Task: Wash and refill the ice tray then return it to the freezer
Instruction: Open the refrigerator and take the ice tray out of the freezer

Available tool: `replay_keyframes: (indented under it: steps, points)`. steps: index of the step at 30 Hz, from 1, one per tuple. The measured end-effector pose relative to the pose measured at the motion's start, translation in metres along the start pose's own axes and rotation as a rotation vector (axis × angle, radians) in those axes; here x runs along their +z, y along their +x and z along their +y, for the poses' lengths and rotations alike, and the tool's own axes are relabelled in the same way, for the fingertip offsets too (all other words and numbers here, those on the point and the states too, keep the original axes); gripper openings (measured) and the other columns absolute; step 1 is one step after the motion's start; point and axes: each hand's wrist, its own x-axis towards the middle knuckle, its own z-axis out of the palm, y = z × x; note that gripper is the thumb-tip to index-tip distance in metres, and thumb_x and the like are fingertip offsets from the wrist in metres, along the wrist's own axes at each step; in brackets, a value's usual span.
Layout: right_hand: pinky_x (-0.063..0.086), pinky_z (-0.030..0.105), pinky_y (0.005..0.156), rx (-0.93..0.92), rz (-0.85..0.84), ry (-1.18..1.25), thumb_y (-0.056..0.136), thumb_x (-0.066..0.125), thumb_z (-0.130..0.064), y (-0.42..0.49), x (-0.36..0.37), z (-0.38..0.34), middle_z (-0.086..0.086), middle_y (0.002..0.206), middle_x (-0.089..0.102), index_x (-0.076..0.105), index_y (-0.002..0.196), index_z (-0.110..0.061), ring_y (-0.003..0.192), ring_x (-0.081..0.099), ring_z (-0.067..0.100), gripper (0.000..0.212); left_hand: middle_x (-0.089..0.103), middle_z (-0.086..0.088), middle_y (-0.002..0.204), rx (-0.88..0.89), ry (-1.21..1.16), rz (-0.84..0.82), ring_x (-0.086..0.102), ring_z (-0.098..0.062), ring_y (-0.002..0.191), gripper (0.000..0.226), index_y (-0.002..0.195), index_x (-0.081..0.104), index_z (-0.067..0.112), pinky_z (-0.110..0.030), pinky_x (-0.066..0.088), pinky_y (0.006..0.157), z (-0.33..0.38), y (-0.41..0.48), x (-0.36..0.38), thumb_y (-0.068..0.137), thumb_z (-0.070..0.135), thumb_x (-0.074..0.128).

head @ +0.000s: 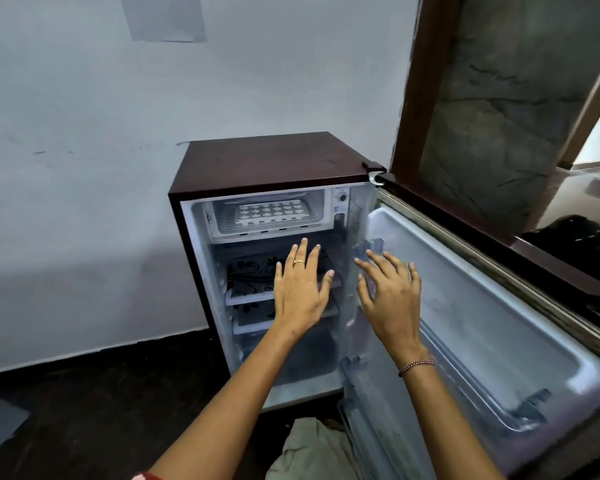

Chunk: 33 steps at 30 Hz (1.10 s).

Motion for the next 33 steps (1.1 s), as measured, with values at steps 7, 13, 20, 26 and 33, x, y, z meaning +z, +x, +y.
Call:
replay_keyframes:
  steps: [7, 13, 20, 26, 33]
  points:
    - [0.025, 0.046, 0.112, 0.037, -0.109, 0.091, 0.092, 0.055, -0.026, 0.038, 0.076, -0.020, -0.004, 0.135, 0.056, 0.062, 0.122, -0.027, 0.131, 0.043, 0.021, 0.031, 0.021, -0.003, 0.156, -0.084, 0.022, -0.022, 0.014, -0.019, 0.145, 0.057, 0.146, 0.029, 0.022, -0.046, 0.016, 0.117, -0.066, 0.041, 0.017, 0.096, 0.048, 0.034]
    - [0.023, 0.040, 0.112, 0.061, -0.231, 0.134, 0.094, 0.048, -0.029, 0.071, 0.125, -0.018, -0.006, 0.140, 0.051, 0.059, 0.126, -0.028, 0.134, 0.036, 0.017, 0.033, 0.024, -0.006, 0.155, -0.160, 0.029, -0.051, 0.018, -0.022, 0.144, 0.057, 0.145, 0.030, 0.019, -0.048, 0.019, 0.115, -0.098, 0.070, 0.032, 0.096, 0.048, 0.035]
    - [0.037, 0.045, 0.104, 0.065, -0.290, 0.251, 0.093, 0.050, -0.027, 0.152, 0.226, -0.006, 0.002, 0.135, 0.053, 0.060, 0.124, -0.019, 0.128, 0.041, 0.023, 0.033, 0.037, -0.012, 0.147, -0.264, -0.009, 0.012, 0.031, -0.028, 0.137, 0.055, 0.140, 0.036, 0.012, -0.047, 0.030, 0.110, -0.152, 0.144, 0.066, 0.096, 0.043, 0.039]
    - [0.043, 0.039, 0.099, 0.162, -0.270, 0.457, 0.092, 0.053, -0.017, 0.216, 0.309, -0.009, 0.015, 0.131, 0.052, 0.058, 0.124, -0.004, 0.114, 0.053, 0.033, 0.034, 0.046, -0.020, 0.137, -0.444, -0.156, 0.059, 0.047, -0.036, 0.121, 0.055, 0.140, 0.035, 0.007, -0.037, 0.042, 0.094, -0.200, 0.218, 0.089, 0.095, 0.037, 0.044]
    - [0.031, 0.033, 0.109, 0.278, -0.254, 0.419, 0.096, 0.048, -0.019, 0.264, 0.350, 0.000, 0.022, 0.137, 0.044, 0.046, 0.134, 0.000, 0.129, 0.038, 0.034, 0.043, 0.046, -0.023, 0.136, -0.581, -0.157, 0.073, 0.048, -0.038, 0.121, 0.055, 0.138, 0.032, 0.002, -0.040, 0.042, 0.094, -0.235, 0.269, 0.095, 0.095, 0.034, 0.045]
